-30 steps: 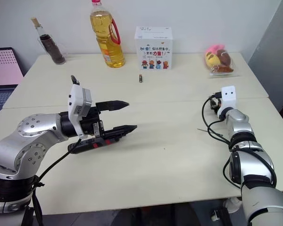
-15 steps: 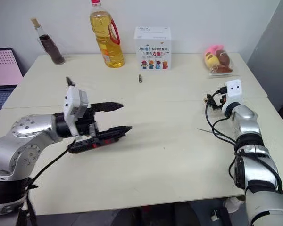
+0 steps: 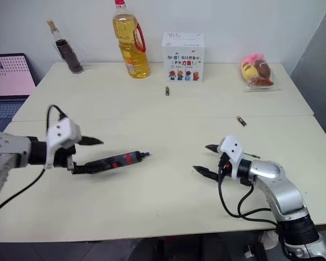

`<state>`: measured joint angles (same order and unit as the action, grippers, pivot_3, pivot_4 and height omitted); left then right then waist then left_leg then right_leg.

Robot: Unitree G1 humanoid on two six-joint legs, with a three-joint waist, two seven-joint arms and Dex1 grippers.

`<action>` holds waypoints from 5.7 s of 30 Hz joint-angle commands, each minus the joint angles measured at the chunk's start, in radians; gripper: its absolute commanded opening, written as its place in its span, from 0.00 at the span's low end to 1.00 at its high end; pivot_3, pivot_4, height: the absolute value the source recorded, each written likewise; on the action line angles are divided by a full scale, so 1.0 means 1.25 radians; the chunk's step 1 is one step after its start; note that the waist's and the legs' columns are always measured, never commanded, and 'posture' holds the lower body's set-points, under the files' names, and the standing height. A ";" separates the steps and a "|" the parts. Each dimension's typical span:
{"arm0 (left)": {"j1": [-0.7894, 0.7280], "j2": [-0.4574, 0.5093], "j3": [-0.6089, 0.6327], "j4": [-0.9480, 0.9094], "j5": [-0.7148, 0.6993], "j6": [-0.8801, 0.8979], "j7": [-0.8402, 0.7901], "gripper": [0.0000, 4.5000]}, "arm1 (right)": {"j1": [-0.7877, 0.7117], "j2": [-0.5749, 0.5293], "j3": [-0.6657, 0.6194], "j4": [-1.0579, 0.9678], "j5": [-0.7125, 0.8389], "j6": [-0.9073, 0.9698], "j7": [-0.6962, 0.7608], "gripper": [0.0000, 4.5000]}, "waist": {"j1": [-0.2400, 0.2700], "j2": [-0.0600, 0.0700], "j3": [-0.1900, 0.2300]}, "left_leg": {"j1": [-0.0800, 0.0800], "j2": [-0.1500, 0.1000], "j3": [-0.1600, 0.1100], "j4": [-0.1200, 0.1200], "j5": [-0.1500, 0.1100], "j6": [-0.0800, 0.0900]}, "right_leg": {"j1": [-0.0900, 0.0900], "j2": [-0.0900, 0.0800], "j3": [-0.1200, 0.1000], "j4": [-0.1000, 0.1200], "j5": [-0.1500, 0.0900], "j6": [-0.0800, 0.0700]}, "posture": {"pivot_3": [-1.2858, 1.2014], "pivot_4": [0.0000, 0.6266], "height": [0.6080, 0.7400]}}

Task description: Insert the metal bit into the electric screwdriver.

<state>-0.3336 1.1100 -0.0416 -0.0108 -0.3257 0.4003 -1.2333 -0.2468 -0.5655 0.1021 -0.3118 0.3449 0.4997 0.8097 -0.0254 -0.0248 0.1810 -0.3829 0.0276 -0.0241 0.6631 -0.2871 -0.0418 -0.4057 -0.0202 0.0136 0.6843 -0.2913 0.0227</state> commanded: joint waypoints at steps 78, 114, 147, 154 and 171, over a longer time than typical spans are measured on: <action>-0.406 -0.313 -0.374 0.213 0.497 0.176 -0.112 0.37 | 0.097 0.058 0.020 -0.131 -0.008 0.019 -0.135 1.00 | 0.018 0.004 -0.006 | 0.001 -0.002 -0.001 0.011 0.000 0.000 | 0.001 0.002 -0.001 0.011 0.000 0.000 | 0.52 0.24 1.00; -0.156 -0.833 0.057 -0.100 0.041 -0.086 0.416 0.37 | -0.167 -0.244 -0.022 0.310 -0.200 -0.110 0.030 1.00 | 0.007 -0.001 -0.002 | -0.001 -0.001 0.000 0.012 0.000 0.000 | 0.001 -0.001 0.001 0.010 0.001 0.001 | 0.52 0.24 1.00; 0.051 -0.657 -0.029 -0.146 -0.005 -0.143 0.399 0.37 | -0.311 -0.247 0.103 0.500 -0.342 -0.164 0.211 1.00 | -0.005 0.001 -0.004 | 0.001 0.000 0.000 0.011 0.000 0.001 | 0.001 0.001 0.002 0.010 0.001 0.001 | 0.52 0.24 1.00; 0.058 -0.639 -0.025 -0.165 -0.022 -0.129 0.404 0.37 | -0.361 -0.216 0.148 0.500 -0.358 -0.131 0.268 1.00 | -0.004 0.001 -0.004 | 0.001 0.001 0.000 0.011 0.000 0.001 | 0.001 0.000 0.002 0.009 0.001 0.001 | 0.52 0.24 1.00; 0.060 -0.648 -0.031 -0.167 -0.024 -0.134 0.426 0.37 | -0.457 -0.185 0.220 0.758 -0.451 -0.244 0.303 0.34 | -0.003 0.001 -0.004 | 0.001 0.001 0.000 0.011 0.000 0.001 | 0.002 0.000 0.002 0.009 0.001 0.001 | 0.52 0.24 1.00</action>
<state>-0.2669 0.2982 -0.0797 -0.2210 -0.3561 0.2297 -0.7066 -0.8172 -0.7781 0.3522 0.5802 -0.1725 0.1991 1.1616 -0.0289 -0.0231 0.1760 -0.3810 0.0284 -0.0241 0.6769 -0.2873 -0.0410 -0.4034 -0.0204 0.0158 0.6962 -0.2897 0.0238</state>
